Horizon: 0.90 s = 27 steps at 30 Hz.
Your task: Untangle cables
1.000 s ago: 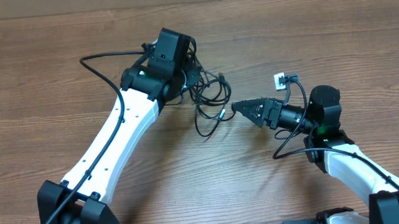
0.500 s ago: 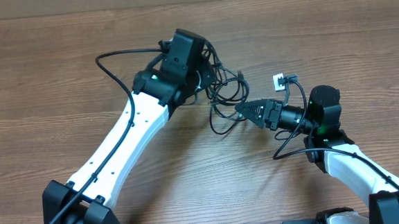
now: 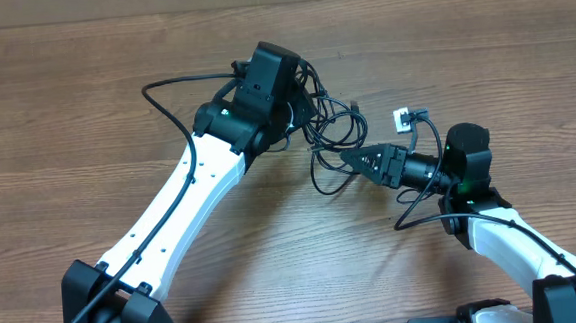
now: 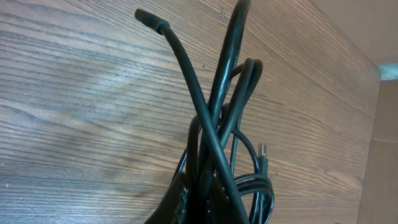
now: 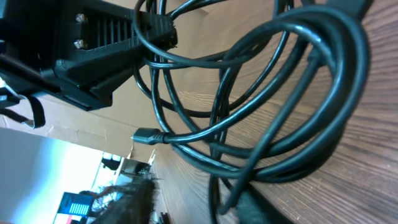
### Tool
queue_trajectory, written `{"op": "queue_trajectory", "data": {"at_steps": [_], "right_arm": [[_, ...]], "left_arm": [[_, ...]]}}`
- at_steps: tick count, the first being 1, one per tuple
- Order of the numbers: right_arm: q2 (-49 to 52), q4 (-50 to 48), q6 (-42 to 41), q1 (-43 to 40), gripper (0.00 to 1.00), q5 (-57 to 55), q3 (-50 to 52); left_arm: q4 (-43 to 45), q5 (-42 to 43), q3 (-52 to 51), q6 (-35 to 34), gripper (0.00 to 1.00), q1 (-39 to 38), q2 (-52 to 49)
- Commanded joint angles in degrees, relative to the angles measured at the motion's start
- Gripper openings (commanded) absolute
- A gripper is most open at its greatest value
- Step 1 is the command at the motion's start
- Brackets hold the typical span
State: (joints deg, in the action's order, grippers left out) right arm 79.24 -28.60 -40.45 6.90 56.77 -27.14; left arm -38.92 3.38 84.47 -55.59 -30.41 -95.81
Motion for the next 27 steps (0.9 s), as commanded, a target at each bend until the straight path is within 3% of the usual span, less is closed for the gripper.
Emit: {"op": "queue_trajectory", "data": {"at_steps": [1, 9, 14, 27], "right_arm": [[-0.57, -0.20, 0.07, 0.26, 0.31, 0.31, -0.59], [-0.57, -0.20, 0.07, 0.26, 0.04, 0.31, -0.59], [-0.57, -0.22, 0.13, 0.26, 0.04, 0.33, -0.59], [-0.57, -0.72, 11.06, 0.26, 0.04, 12.02, -0.59]], "left_arm": [[0.66, 1.18, 0.00, -1.57, 0.04, -0.37, -0.17], [0.66, 1.16, 0.00, -1.90, 0.04, -0.37, -0.17], [0.46, 0.59, 0.00, -2.91, 0.04, -0.35, -0.17], [-6.64, -11.19, 0.00, -21.00, 0.06, 0.22, -0.17]]}}
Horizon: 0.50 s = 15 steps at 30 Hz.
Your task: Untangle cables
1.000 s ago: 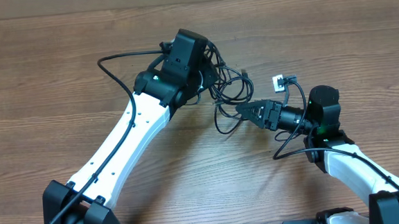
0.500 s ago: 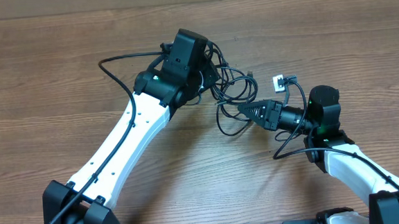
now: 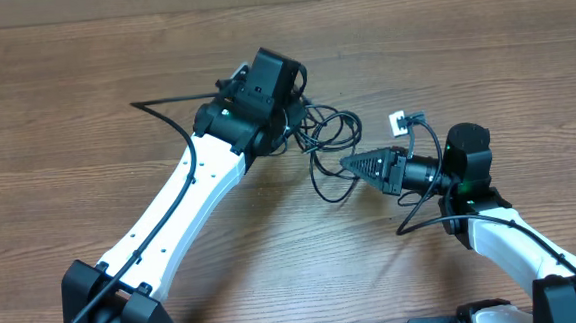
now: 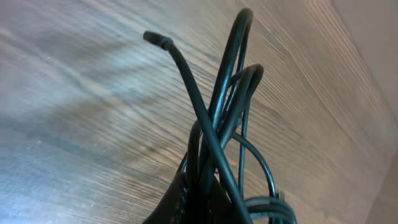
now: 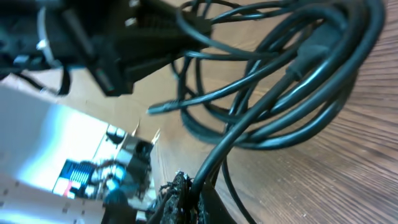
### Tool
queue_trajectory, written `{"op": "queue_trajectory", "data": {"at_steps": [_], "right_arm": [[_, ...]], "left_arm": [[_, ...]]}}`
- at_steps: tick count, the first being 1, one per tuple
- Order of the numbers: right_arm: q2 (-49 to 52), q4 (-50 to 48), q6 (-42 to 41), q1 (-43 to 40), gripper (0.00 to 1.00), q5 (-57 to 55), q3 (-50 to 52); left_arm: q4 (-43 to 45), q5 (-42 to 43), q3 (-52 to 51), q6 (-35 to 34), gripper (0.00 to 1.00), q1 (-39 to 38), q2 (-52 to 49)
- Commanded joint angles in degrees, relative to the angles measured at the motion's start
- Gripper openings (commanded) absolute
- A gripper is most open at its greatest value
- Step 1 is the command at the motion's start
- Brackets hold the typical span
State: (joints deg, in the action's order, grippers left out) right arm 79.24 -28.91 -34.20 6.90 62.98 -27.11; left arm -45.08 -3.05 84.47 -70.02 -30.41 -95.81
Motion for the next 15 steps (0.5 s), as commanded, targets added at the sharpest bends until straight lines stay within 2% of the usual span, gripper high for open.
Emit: {"op": "queue_trajectory", "data": {"at_steps": [1, 7, 12, 15], "right_arm": [[-0.57, -0.42, 5.38, 0.26, 0.04, 6.36, -0.61], [-0.57, -0.42, 7.52, 0.26, 0.04, 8.37, -0.61], [-0.57, -0.39, 7.52, 0.26, 0.04, 8.37, -0.61], [-0.57, -0.39, 7.50, 0.26, 0.04, 8.26, -0.61]], "left_arm": [[-0.81, -4.87, 0.02, -7.04, 0.07, 0.42, -0.17], [-1.99, -5.03, 0.00, -7.56, 0.05, 2.12, -0.17], [-5.11, -5.03, 0.00, -12.79, 0.05, 4.48, -0.17], [-6.21, -4.52, 0.00, -13.33, 0.05, 5.99, -0.17]]}}
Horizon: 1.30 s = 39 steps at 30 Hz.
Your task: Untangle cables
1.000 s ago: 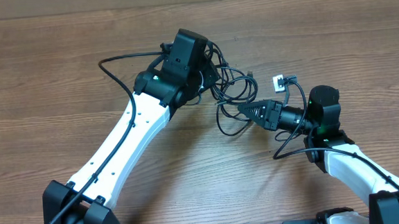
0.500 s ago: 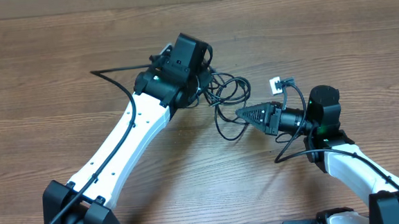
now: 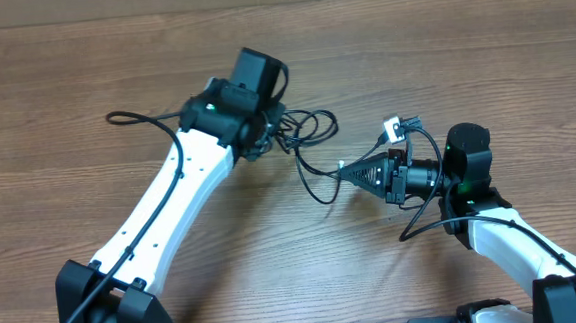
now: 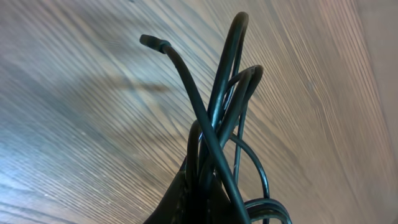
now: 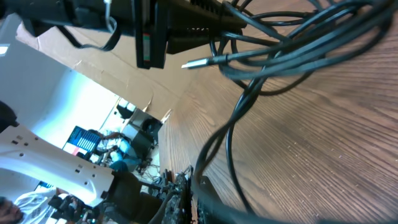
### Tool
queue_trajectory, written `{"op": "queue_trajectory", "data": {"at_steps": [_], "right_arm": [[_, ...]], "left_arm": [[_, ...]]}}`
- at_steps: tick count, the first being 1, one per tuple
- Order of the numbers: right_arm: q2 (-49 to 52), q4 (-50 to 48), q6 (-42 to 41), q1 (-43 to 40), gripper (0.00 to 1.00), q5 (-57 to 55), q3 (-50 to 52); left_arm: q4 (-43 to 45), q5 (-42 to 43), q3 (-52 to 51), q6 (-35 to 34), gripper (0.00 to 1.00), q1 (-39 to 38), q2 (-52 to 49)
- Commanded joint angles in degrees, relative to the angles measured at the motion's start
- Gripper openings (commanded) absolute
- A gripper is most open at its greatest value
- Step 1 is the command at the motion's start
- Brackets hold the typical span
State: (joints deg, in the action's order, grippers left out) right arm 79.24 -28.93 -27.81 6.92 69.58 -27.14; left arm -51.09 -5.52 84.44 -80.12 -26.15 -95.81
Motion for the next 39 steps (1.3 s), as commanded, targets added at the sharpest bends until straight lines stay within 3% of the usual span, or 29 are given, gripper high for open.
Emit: {"op": "queue_trajectory", "data": {"at_steps": [1, 2, 4, 5, 6, 16, 22, 26, 27, 32, 39], "right_arm": [[-0.57, -0.37, 1.11, 0.24, 0.04, 1.60, -0.59], [-0.57, -0.33, 1.09, 0.24, 0.10, 1.44, -0.59], [-0.57, -0.33, 1.07, 0.24, 0.40, 1.46, -0.59], [-0.57, -0.33, 1.07, 0.24, 0.79, 1.46, -0.59], [-0.57, -0.33, 1.09, 0.24, 1.00, 1.44, -0.59], [-0.57, -0.31, 0.83, 0.24, 1.00, 1.03, -0.59], [-0.57, -0.33, 0.63, 0.24, 1.00, 0.07, -0.59], [-0.57, -0.31, 0.66, 0.24, 1.00, -0.07, -0.59], [-0.57, -0.24, 0.66, 0.24, 1.00, -0.07, -0.59], [-0.57, 1.66, 0.68, 0.24, 1.00, -1.44, -0.59], [-0.57, 3.78, 0.66, 0.24, 1.00, -5.62, -0.59]], "left_arm": [[-0.33, -1.73, 0.02, -3.08, 0.05, 2.01, -0.17], [-0.37, -1.33, 0.04, -2.71, 0.05, 2.27, -0.17], [-0.33, -0.42, 0.02, -1.86, 0.04, 2.62, -0.17], [-0.31, -0.26, 0.02, -1.44, 0.04, 2.62, -0.17], [-0.26, -0.20, 0.02, -0.90, 0.04, 2.62, -0.17], [2.12, 2.29, 0.02, 11.37, 0.04, 2.62, -0.17], [3.30, 5.05, 0.02, 14.56, 0.04, 2.51, -0.17], [7.63, 10.25, 0.02, 27.74, 0.04, 2.51, -0.17], [8.28, 11.19, 0.02, 34.32, 0.05, 2.51, -0.17], [7.85, 11.15, 0.02, 53.53, 0.04, 2.51, -0.17], [5.75, 9.75, 0.04, 68.76, 0.04, 2.51, -0.17]]}}
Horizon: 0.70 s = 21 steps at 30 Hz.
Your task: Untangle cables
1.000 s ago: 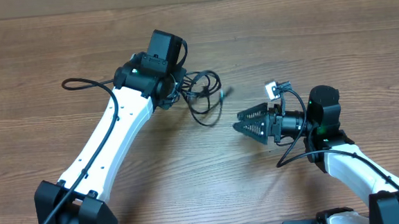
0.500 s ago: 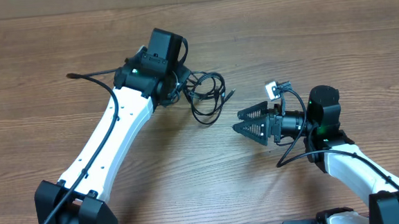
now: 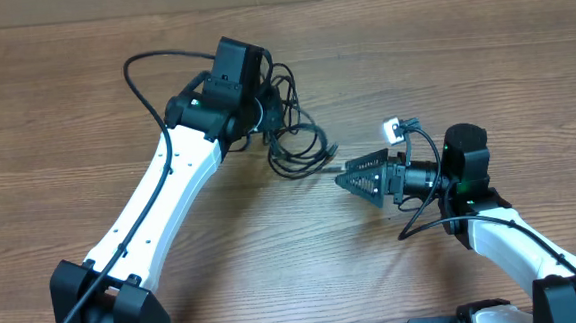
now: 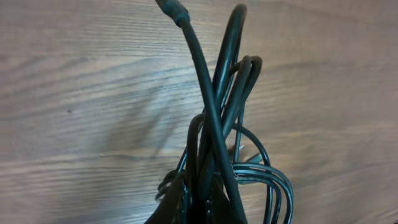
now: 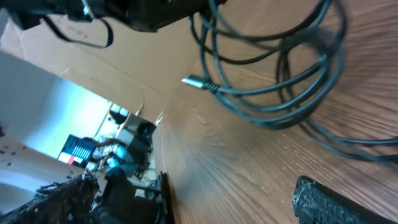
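A tangle of thin black cables [image 3: 297, 149] hangs from my left gripper [image 3: 261, 111], which is shut on the bundle [image 4: 214, 112] at the back middle of the wooden table [image 3: 85, 114]. In the left wrist view the left gripper [image 4: 202, 190] pinches several strands that rise between its fingers. Coiled loops rest on the wood just below it, with a small metal plug [image 3: 333, 152] pointing right. My right gripper [image 3: 354, 178] stands open to the right of the loops with nothing in it. Its wrist view shows the loops [image 5: 273, 81] and plug [image 5: 196, 82] ahead of the right gripper [image 5: 199, 205].
A small white connector [image 3: 396, 130] on a thin lead sits by the right wrist. The left arm's own black lead [image 3: 152, 65] arcs over the table at the back left. A cardboard wall borders the far edge.
My right gripper was shut on a strand of the tangle and is now open, free of it. The left gripper has moved a little farther back with the bundle, and the loops have gathered below it.
First both grippers sat close together, each shut on the tangle. Then the left gripper stood farther left with the bundle, a strand stretching toward the right gripper. Now the right gripper has let go and the whole tangle hangs from the left one.
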### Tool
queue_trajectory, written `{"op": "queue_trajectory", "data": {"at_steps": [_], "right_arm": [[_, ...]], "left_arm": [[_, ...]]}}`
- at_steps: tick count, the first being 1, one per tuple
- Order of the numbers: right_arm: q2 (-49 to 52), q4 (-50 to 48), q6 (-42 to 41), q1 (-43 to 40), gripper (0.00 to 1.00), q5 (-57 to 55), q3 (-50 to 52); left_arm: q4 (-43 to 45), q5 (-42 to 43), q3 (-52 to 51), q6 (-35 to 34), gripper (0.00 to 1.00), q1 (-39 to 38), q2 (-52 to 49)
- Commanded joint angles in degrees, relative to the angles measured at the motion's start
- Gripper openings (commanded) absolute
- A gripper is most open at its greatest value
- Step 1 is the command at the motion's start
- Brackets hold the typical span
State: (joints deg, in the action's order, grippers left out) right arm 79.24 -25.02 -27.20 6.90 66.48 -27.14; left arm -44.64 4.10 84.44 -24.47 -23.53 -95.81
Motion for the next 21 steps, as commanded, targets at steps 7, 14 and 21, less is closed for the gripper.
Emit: {"op": "queue_trajectory", "data": {"at_steps": [7, 14, 21], "right_arm": [[-0.57, -0.15, 0.76, 0.26, 1.00, -2.84, -0.59], [-0.57, -0.13, 5.27, 0.26, 0.81, -2.89, -0.59], [-0.57, 1.29, 5.22, 0.26, 0.62, -5.57, -0.59]], "left_arm": [[-4.31, 15.28, 0.04, 35.50, 0.04, -0.15, -0.17], [-4.07, 29.92, 0.04, 45.57, 0.04, -0.11, -0.17], [-2.64, 36.92, 0.04, 47.84, 0.04, -0.04, -0.17]]}}
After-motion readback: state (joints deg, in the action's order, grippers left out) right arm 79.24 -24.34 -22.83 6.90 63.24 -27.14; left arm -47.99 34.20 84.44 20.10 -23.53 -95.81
